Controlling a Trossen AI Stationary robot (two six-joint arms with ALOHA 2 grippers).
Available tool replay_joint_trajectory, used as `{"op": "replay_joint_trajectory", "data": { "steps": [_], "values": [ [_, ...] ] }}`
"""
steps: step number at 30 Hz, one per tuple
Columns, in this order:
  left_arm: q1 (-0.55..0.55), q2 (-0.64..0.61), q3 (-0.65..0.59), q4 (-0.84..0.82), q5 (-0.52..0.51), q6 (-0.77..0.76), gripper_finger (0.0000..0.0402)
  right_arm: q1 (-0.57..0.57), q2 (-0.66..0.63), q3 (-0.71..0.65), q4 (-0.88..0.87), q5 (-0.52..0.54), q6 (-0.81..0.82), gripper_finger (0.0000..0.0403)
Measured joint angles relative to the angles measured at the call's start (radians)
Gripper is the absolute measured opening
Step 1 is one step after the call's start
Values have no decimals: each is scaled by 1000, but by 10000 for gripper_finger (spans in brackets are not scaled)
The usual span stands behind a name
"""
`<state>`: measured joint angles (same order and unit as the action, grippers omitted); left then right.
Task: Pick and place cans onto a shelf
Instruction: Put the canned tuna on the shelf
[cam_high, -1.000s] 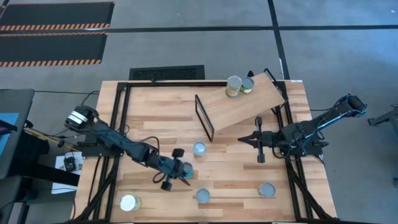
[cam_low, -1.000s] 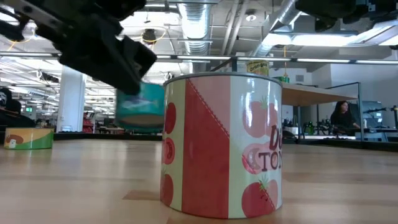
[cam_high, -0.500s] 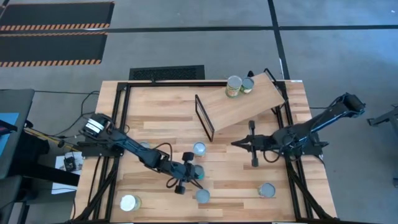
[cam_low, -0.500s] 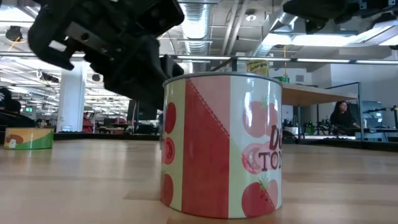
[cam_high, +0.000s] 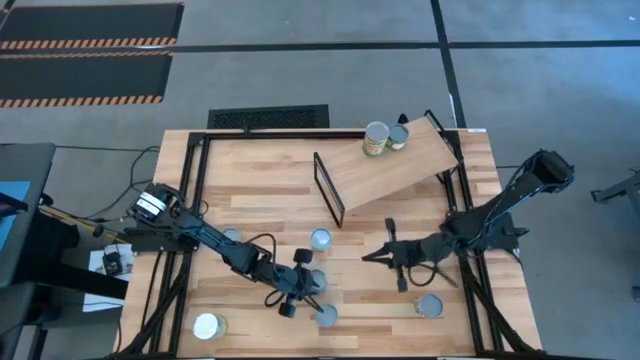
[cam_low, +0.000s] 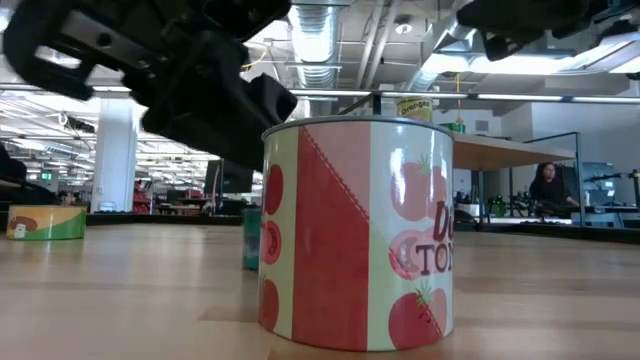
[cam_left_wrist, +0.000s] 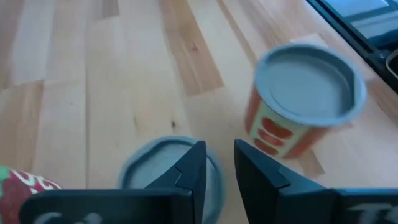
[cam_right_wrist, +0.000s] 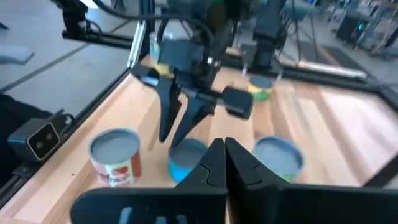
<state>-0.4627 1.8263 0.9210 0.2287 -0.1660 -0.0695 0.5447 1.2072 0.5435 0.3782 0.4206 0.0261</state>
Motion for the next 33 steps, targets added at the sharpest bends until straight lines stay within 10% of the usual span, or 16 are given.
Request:
{"op": "replay_joint_trajectory", "data": {
  "steps": [8,18,33],
  "values": [
    [-47,-137,-118,56,-10,-71,9,-12,258,99,2,-34,64,6],
    [-27,-301,-451,557,16,-110,6,-95,529,330,-42,-275,-12,13],
    [31,-342,-556,616,-30,-95,6,-179,698,542,-331,-373,-204,152]
  ]
}}
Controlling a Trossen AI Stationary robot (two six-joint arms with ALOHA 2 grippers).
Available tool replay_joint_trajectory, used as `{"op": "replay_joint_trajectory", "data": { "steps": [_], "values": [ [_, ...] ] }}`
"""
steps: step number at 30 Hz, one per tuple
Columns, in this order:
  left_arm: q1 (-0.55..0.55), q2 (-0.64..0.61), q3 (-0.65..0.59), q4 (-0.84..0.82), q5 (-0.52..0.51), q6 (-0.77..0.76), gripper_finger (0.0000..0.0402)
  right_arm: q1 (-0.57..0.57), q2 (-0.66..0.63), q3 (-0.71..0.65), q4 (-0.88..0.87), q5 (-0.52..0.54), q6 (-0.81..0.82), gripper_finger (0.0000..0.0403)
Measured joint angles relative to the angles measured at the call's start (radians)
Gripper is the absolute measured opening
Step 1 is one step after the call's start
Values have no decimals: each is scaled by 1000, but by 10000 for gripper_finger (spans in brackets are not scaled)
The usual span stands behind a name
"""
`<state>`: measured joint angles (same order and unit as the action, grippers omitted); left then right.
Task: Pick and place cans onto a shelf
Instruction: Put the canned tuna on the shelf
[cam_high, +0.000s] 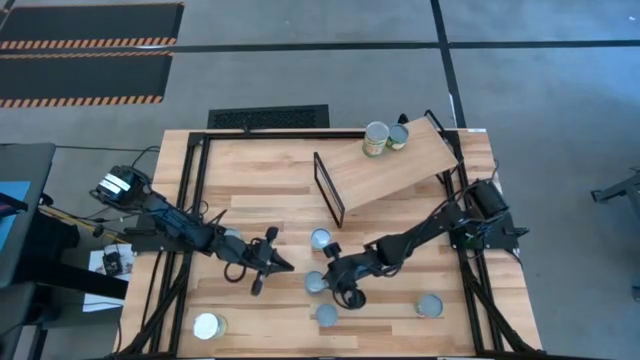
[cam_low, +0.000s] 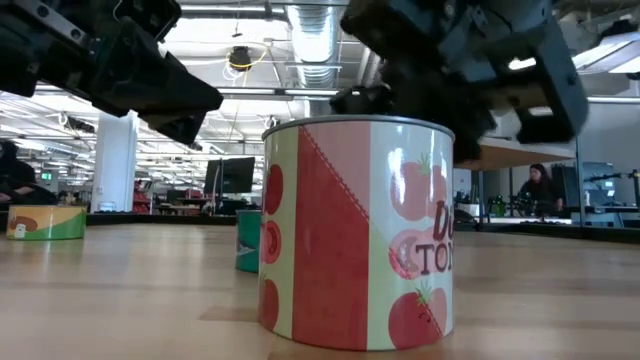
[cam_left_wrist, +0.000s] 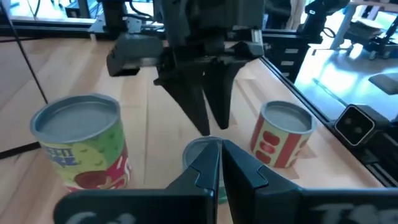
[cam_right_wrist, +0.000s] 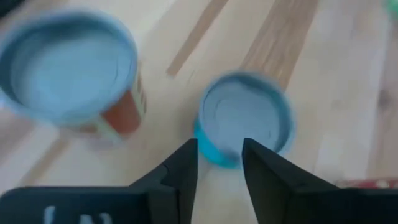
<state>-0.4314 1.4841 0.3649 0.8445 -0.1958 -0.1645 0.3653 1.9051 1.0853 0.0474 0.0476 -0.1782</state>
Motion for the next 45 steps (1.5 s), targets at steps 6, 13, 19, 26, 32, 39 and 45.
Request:
{"op": "replay_joint_trajectory", "data": {
  "steps": [6,13,19,26,32,39,45],
  "values": [
    [5,0,0,-19,4,18,6,-8,0,7,-7,-8,-58,157],
    [6,0,0,-24,2,29,6,-18,1,7,5,-28,-103,138],
    [6,0,0,-25,0,29,6,-34,3,7,18,-59,-115,139],
    [6,0,0,-35,0,29,6,-34,42,8,49,-75,-126,167],
    [6,1,0,-44,-1,29,6,-33,43,6,41,-71,-137,172],
    [6,1,0,-45,-2,29,6,-47,44,6,42,-72,-118,126],
    [6,1,0,-45,-2,28,6,-43,42,8,17,-71,-71,69]
  ]
}}
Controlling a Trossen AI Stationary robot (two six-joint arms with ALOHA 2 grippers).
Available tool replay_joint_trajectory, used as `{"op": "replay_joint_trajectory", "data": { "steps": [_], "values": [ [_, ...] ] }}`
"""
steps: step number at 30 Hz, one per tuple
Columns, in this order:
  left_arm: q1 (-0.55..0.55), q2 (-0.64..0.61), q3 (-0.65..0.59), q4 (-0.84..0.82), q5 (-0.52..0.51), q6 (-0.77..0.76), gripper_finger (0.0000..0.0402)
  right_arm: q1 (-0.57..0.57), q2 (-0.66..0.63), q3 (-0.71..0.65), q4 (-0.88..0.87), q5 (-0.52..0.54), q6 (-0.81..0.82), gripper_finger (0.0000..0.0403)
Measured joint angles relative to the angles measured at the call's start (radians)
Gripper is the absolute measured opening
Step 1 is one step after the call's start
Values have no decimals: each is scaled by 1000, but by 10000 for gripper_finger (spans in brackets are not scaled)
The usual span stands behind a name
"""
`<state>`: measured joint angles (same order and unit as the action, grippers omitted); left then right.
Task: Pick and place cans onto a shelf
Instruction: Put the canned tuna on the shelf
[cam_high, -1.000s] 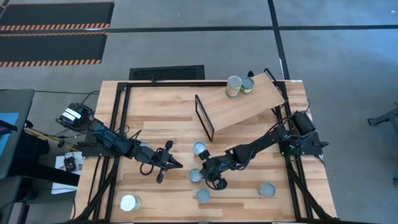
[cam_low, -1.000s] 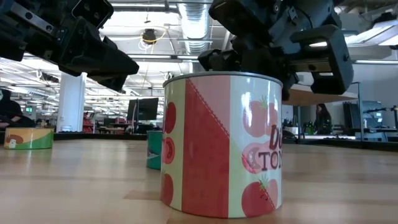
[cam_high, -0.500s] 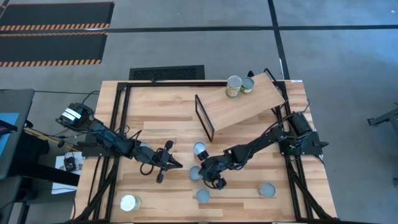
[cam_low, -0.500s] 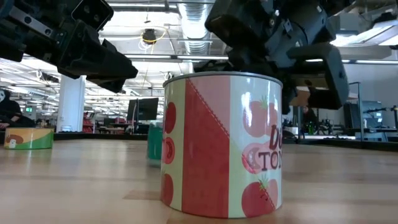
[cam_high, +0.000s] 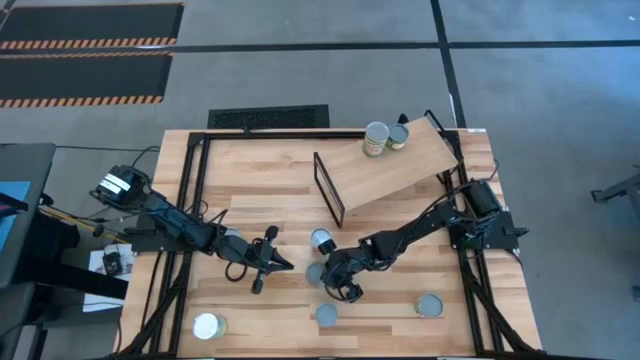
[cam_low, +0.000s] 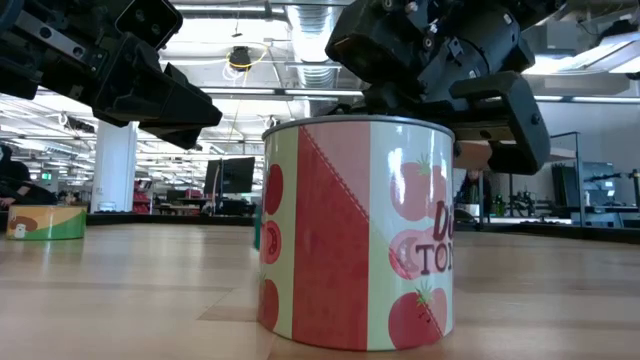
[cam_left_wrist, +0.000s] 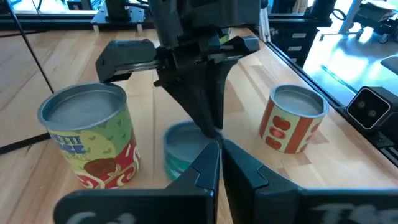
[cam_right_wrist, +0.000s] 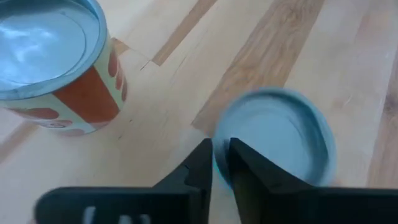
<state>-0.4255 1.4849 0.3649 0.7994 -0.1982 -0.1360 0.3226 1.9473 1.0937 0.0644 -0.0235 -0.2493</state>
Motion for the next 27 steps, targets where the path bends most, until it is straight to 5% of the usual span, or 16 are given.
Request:
{"op": "replay_joint_trajectory", "data": {
  "steps": [7,15,27],
  "values": [
    [0,0,0,33,-54,9,6,37,-1,93,-235,-5,176,15],
    [0,0,0,40,-74,8,6,115,-57,147,-448,1,321,13],
    [35,0,1,67,-41,36,6,154,-599,-32,-792,394,746,4]
  ]
}}
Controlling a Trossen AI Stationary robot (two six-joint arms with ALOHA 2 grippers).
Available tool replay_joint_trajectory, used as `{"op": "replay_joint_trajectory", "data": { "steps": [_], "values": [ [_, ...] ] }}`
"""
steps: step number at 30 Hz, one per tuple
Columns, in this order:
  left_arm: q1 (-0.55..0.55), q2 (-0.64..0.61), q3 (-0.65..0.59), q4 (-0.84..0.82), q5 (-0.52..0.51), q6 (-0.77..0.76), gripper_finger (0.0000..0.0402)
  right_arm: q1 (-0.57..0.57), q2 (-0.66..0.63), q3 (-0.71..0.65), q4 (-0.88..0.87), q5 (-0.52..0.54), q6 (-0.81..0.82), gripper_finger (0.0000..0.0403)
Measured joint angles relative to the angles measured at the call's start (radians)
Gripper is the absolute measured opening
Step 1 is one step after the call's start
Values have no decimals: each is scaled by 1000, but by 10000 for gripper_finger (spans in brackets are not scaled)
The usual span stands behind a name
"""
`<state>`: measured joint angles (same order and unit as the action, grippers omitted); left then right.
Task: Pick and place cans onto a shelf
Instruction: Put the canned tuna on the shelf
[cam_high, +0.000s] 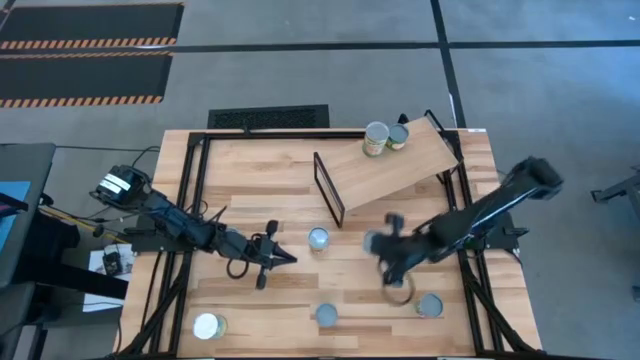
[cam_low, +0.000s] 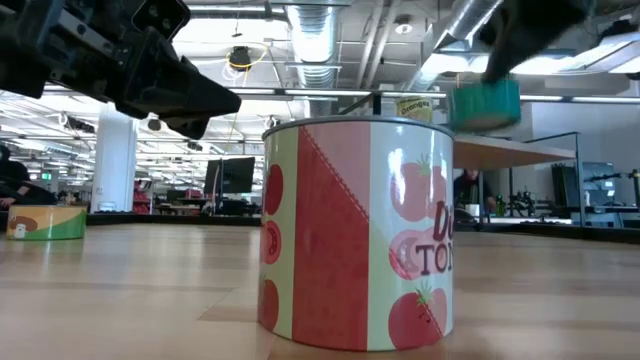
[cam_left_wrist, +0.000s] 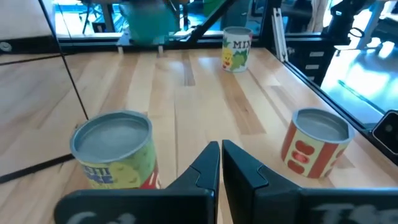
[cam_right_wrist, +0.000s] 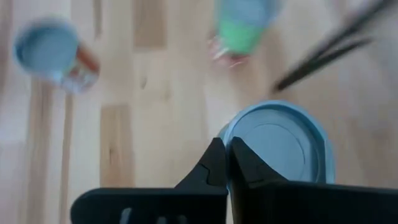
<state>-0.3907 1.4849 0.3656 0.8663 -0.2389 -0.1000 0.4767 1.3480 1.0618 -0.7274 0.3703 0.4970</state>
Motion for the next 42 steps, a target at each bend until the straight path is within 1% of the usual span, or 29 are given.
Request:
{"op": "replay_joint_trajectory", "data": {
  "steps": [3,5,8,10,14,16,19,22,24,27,31,38,42],
  "values": [
    [24,0,0,6,24,1,6,-54,-152,10,-99,72,59,7],
    [41,0,0,8,25,1,6,-119,-241,25,-188,123,104,7],
    [72,0,0,14,45,9,6,-263,-342,34,-313,151,119,4],
    [101,0,0,25,79,13,6,-392,-387,34,-364,147,89,4],
    [178,-13,0,18,150,42,6,-675,-425,34,-376,87,-46,4],
    [230,-35,0,12,206,61,6,-813,-428,34,-357,42,-122,4],
    [324,-87,-1,-12,317,86,6,-1013,-411,34,-295,-52,-224,4],
    [421,-133,-1,-51,416,100,6,-1174,-368,34,-234,-160,-293,4],
    [484,-160,-1,-79,472,99,6,-1249,-325,34,-197,-207,-320,4],
    [557,-204,-1,-131,528,100,6,-1311,-250,34,-152,-259,-341,4],
    [605,-247,-1,-170,543,121,6,-1337,-169,34,-101,-265,-367,4],
    [636,-262,-1,-204,546,117,6,-1337,-108,34,-80,-261,-376,10],
    [637,-262,-1,-207,545,110,6,-1337,-98,34,-80,-246,-378,26]
  ]
}}
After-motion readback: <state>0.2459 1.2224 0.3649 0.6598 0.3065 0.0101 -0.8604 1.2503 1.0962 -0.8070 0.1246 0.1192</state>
